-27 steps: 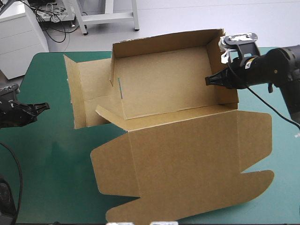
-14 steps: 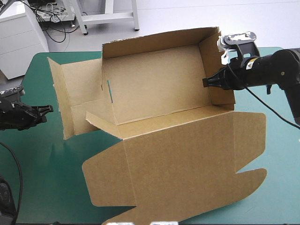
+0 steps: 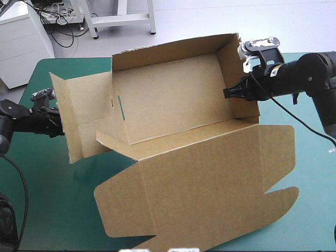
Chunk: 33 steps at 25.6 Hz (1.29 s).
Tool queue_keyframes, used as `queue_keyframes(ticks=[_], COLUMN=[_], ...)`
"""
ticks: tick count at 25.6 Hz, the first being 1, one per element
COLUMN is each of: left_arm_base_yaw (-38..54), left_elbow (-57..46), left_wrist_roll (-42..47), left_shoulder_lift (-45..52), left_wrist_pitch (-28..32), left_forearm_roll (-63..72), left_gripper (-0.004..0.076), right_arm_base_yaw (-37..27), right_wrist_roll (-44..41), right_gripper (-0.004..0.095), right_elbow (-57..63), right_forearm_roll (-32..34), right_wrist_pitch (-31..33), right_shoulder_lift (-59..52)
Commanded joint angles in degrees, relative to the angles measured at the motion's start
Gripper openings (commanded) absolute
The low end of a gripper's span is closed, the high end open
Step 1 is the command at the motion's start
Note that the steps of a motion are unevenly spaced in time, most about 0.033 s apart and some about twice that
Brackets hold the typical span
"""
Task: Fold the box
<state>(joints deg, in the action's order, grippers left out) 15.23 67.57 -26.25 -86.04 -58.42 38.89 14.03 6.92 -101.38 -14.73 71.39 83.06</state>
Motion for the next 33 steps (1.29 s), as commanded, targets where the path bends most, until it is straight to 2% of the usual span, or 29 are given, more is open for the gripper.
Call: queue_keyframes(ticks=[1, 7, 10, 12, 16, 21, 33], left_arm_base_yaw=[-3.95, -9.14, -9.52, -9.52, -9.65, -10.73, -11.34], left_elbow=[1.53, 1.53, 1.53, 1.53, 1.63, 1.63, 1.63], left_wrist_roll=[-1.64, -4.23, -9.59, -11.62, -16.51, -17.44, -18.86], left_shoulder_lift=[2.20, 2.20, 2.20, 2.20, 2.20, 2.43, 7.61], left_wrist_pitch=[0.19, -1.96, -7.91, -9.78, -16.31, -16.34, -16.34], left_forearm_roll=[5.42, 7.65, 16.64, 21.46, 35.07, 42.14, 44.62], left_gripper=[0.0477, 0.0476, 0.0477, 0.0477, 0.0477, 0.0477, 0.0477], right_arm_base_yaw=[-0.20, -0.20, -0.20, -0.20, -0.20, -0.20, -0.20], right_wrist_roll=[0.09, 0.09, -0.61, -2.21, -2.71, -3.63, -5.31], right_gripper=[-0.0008, -0.0008, -0.0008, -0.0008, -0.0008, -0.0008, -0.0008], right_elbow=[-1.83, -1.83, -1.83, -1.83, -1.83, -1.83, -1.83], right_forearm_roll=[-1.93, -0.40, 5.54, 7.83, 8.47, 9.35, 10.63], right_wrist_pitch=[-2.20, -3.59, -4.53, -4.43, -4.70, -4.71, -4.83], right_shoulder_lift=[-1.63, -0.42, 1.25, 1.84, 2.90, 3.89, 5.52])
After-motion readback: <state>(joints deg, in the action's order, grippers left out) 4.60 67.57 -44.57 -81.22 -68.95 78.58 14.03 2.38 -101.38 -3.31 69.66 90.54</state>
